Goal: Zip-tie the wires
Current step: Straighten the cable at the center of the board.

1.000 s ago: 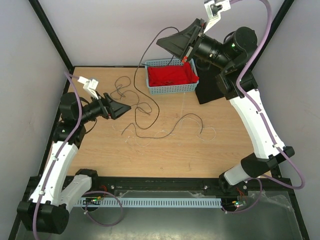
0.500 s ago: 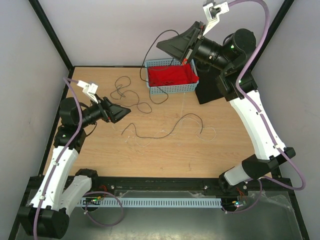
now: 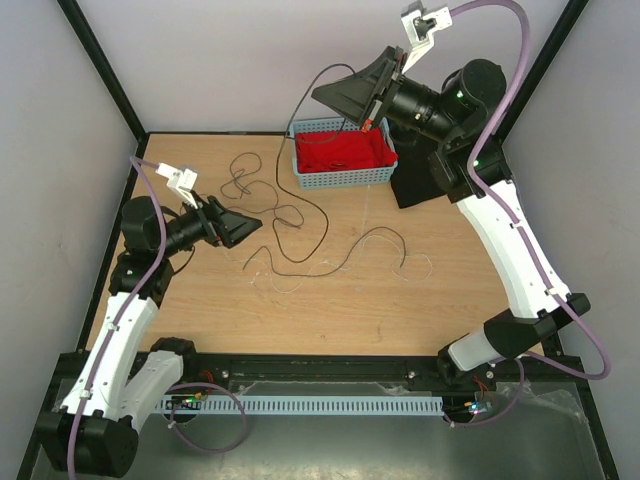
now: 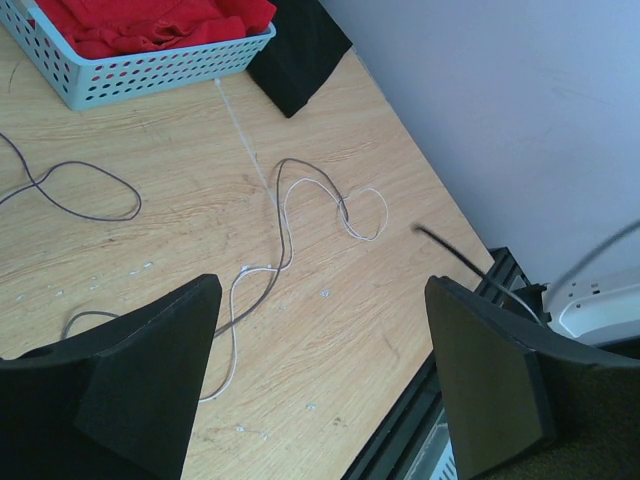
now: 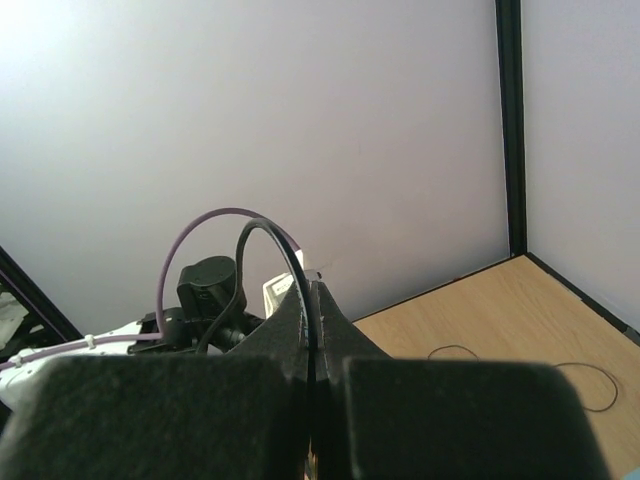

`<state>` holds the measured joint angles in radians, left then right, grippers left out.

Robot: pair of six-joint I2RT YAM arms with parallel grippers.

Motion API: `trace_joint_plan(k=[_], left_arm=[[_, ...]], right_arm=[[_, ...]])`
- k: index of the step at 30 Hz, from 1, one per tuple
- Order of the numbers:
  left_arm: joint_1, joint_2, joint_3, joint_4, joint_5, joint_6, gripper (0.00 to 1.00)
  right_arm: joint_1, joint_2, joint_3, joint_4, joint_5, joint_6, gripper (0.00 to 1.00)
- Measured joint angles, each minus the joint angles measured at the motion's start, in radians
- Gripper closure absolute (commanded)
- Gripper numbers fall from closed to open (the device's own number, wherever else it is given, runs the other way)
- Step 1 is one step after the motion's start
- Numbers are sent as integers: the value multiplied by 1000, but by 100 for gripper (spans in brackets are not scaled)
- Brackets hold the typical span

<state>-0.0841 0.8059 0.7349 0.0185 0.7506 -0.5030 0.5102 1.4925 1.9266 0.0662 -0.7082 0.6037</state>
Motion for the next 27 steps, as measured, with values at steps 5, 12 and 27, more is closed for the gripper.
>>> trace_joint_plan(k=[5, 12, 27], left_arm=[[0, 20, 3, 2, 1, -26, 15], [5, 142, 71, 5, 16, -145, 19], [-133, 408, 167, 111, 62, -333, 32]], right_arm=[[0, 0, -11, 2, 0, 0, 100], [0, -4, -21, 3, 0, -1, 100], [0, -28, -92, 9, 0, -2, 100]])
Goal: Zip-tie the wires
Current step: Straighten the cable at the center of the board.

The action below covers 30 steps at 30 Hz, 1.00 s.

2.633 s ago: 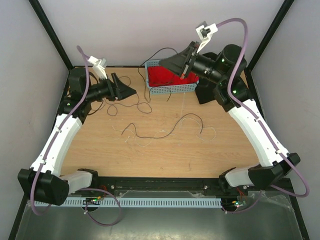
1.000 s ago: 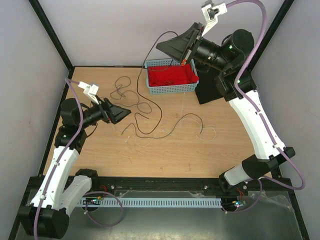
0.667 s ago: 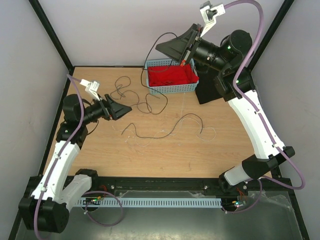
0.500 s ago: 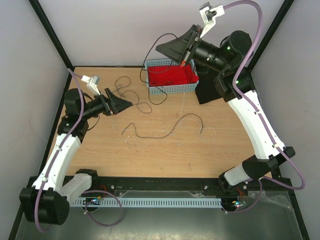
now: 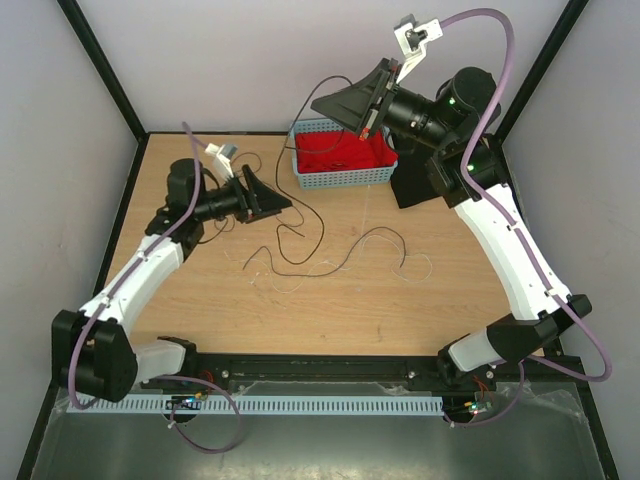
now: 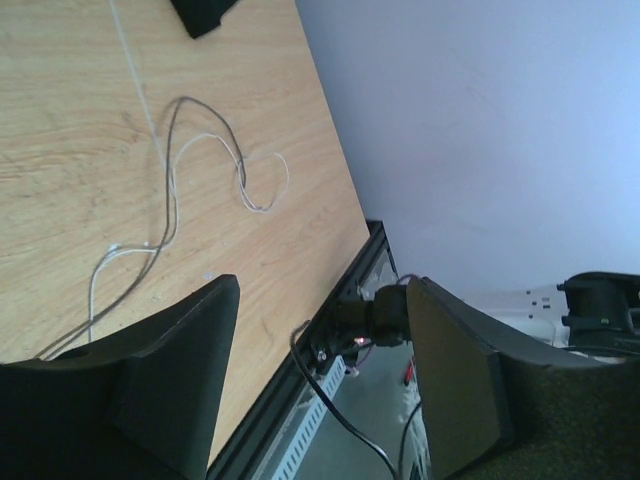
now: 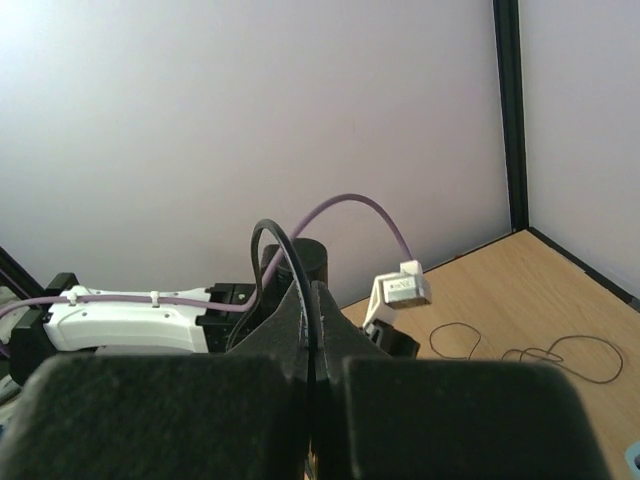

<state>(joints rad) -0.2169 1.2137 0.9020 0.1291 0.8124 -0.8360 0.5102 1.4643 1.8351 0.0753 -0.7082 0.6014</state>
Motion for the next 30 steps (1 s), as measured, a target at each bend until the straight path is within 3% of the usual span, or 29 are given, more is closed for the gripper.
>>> trace_joint_plan(k=[11, 25, 27, 30], left_arm=[[-60, 45, -16, 31, 41, -30, 41], [-95, 85, -14, 38, 31, -29, 41], [-99, 91, -8, 37, 24, -27, 52], [-102, 96, 1, 43, 21, -24, 77]], right_arm=[[0, -32, 0, -19, 17, -37, 100], [0, -39, -30, -19, 19, -38, 100], [0, -39, -39, -19, 19, -38, 100], [0, -39, -53, -20, 19, -38, 100]])
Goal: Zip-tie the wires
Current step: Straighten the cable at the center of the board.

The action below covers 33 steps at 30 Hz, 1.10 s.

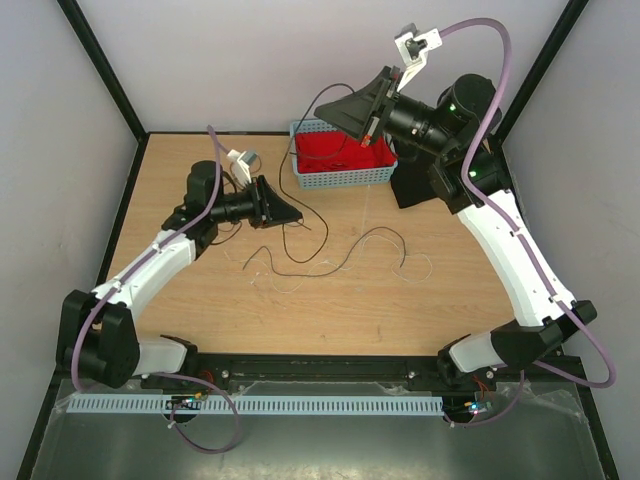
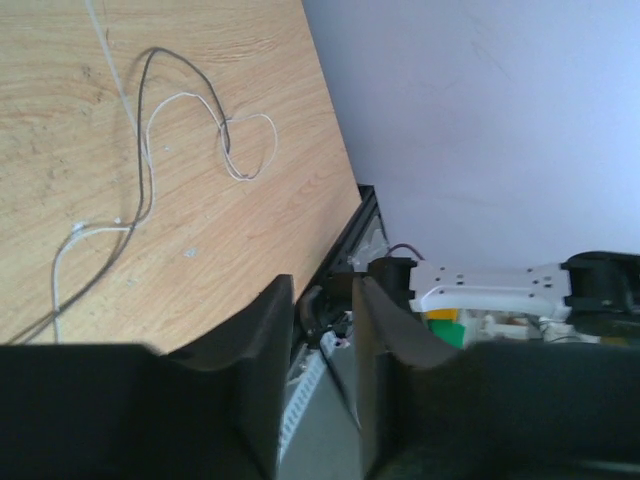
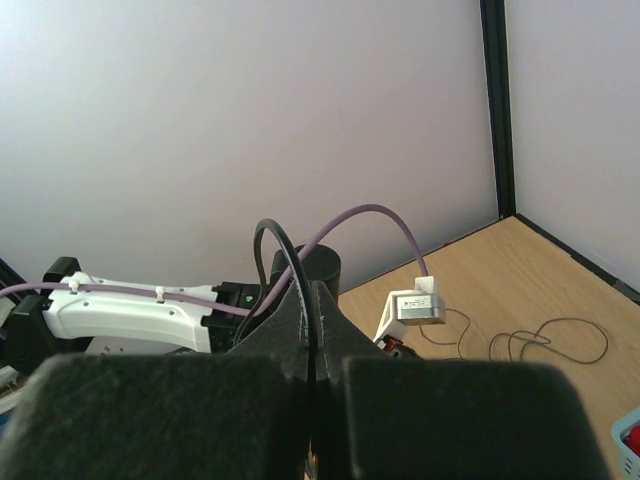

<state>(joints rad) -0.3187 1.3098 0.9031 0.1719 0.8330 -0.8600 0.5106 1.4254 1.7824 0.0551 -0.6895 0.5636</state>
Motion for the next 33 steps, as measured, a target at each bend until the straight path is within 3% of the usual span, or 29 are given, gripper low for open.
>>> trace_joint_plan(k=[2, 7, 12, 18, 26, 33], left_arm=[[-2, 2, 0, 2, 1, 4, 84], [-4, 7, 0, 2, 5, 9, 85], [-4, 7, -1, 2, 18, 15, 100], [24, -25, -55, 12, -8, 18, 100], [213, -318, -250, -138, -256, 48, 100], [241, -501, -290, -312, -529, 121, 100]], right_arm=[[0, -1, -6, 0, 1, 0, 100], [0, -10, -9, -2, 10, -5, 100], [0, -21, -9, -2, 17, -9, 100], [0, -25, -10, -51, 59, -61, 100], [0, -119, -196, -266, 343, -275, 100], [0, -150, -446, -431, 743, -406, 100]])
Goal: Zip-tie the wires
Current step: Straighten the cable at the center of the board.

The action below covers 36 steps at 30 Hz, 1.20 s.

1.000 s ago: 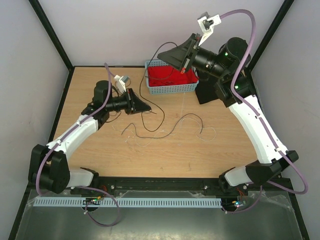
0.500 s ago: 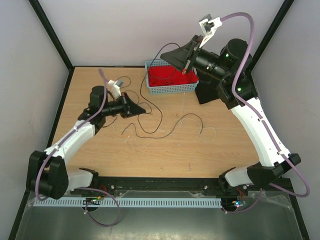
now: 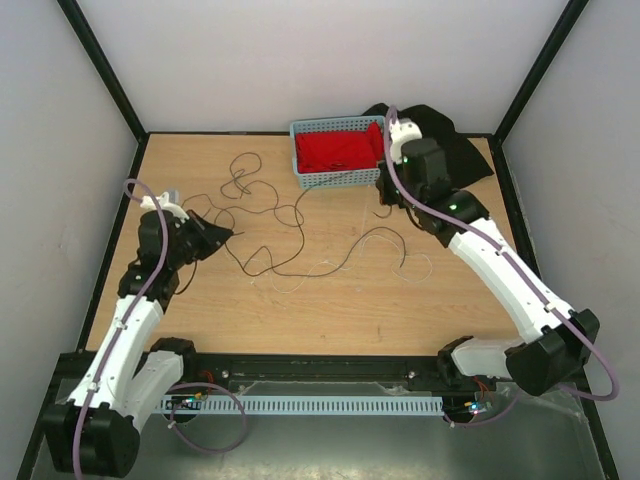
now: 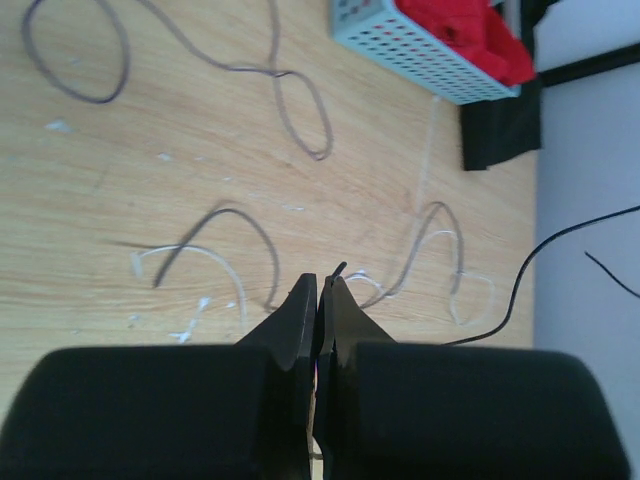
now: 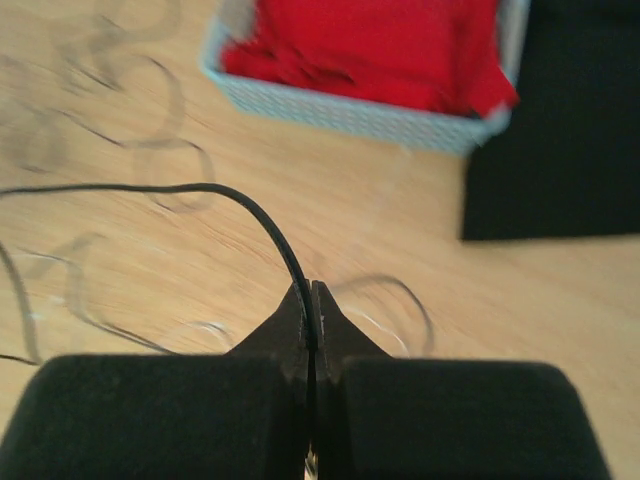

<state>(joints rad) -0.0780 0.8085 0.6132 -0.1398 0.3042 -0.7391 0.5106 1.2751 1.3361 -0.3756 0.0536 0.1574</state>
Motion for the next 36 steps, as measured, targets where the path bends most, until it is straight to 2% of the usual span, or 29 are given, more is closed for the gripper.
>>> trace_joint_plan(k=[5, 15, 24, 36], left_arm=[[-3, 9, -53, -37, -91, 23, 100], [-76, 75, -89, -32, -216, 65, 100], [-142, 150, -89, -20, -323, 133, 100], [-162, 249, -89, 20, -408, 208, 100]], right_arm=[[-15, 0, -132, -53, 225, -32, 100], [-154, 63, -260, -72, 438, -54, 100], [-169, 239, -325, -65, 501, -57, 100], [-220, 408, -322, -24, 564, -58, 100]])
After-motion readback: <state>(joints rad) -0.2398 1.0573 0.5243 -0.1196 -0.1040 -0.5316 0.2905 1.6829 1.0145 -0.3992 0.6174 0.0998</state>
